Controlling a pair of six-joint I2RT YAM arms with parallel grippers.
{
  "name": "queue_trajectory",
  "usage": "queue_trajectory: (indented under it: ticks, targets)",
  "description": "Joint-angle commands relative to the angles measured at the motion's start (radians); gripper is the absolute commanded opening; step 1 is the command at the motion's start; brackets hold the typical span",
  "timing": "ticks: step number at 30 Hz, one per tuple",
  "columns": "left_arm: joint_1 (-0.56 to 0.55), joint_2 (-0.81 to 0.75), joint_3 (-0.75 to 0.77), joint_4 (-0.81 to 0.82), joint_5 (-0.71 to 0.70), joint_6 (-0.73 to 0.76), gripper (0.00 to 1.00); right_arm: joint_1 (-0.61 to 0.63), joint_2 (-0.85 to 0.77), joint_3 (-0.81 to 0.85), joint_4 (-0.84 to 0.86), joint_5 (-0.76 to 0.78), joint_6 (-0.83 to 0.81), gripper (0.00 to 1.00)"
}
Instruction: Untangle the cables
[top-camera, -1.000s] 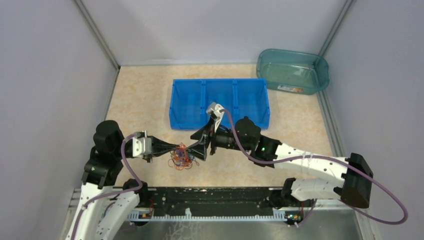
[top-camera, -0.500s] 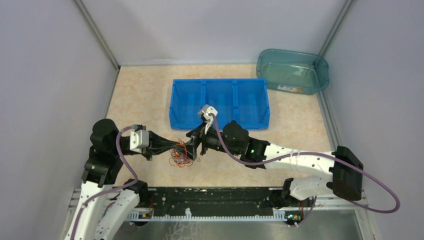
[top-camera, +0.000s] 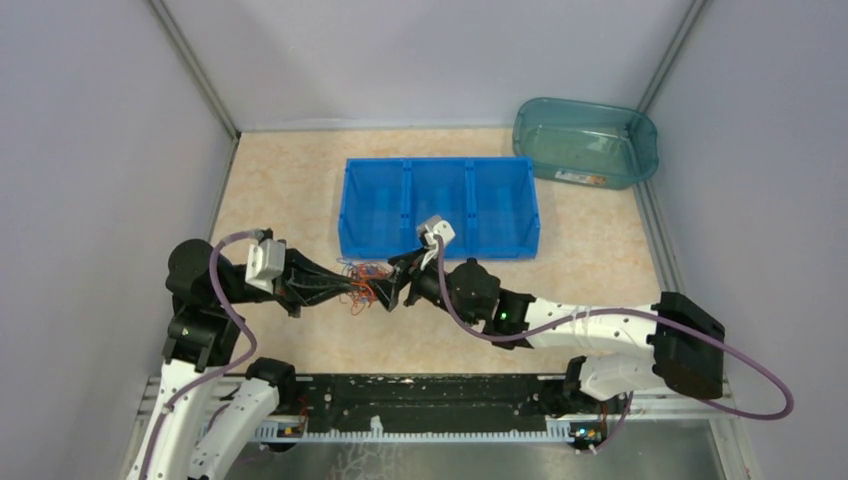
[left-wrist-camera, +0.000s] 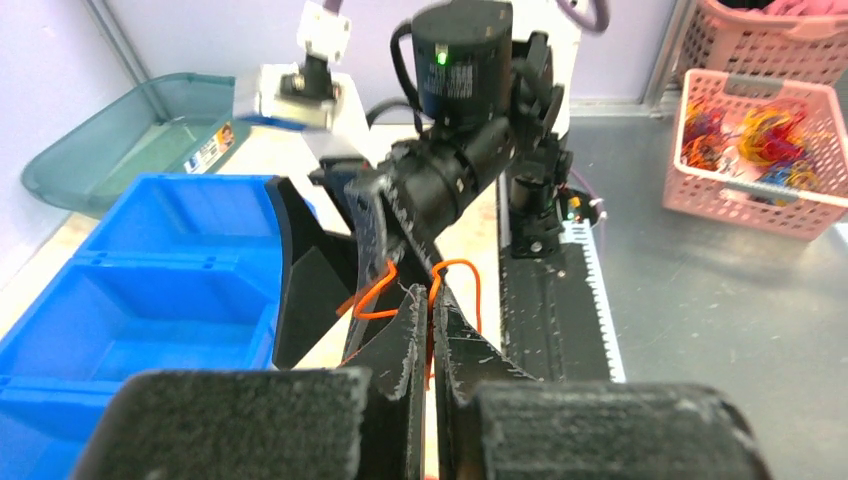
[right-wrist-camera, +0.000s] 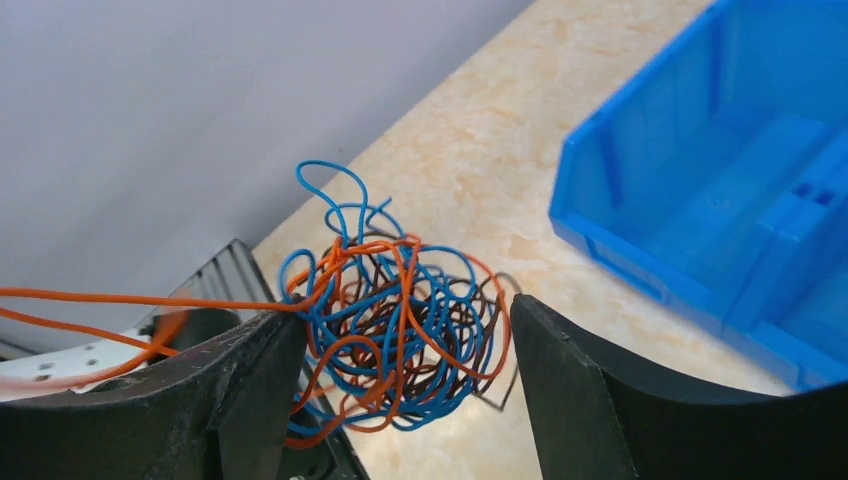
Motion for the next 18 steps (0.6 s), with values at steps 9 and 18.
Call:
queue_trajectory:
  ticks: [9,18]
  targets:
    - [-0.004,0.035,0.104,0.184,0.051,-0.274,0.04,0.007,-0.053,-0.179,0.075,0.181,0.088,0.73]
    - [-0.004,0.082,0.208,0.223,0.034,-0.297,0.05,0.008,-0.157,-0.319,-0.012,0.269,0.161,0.7]
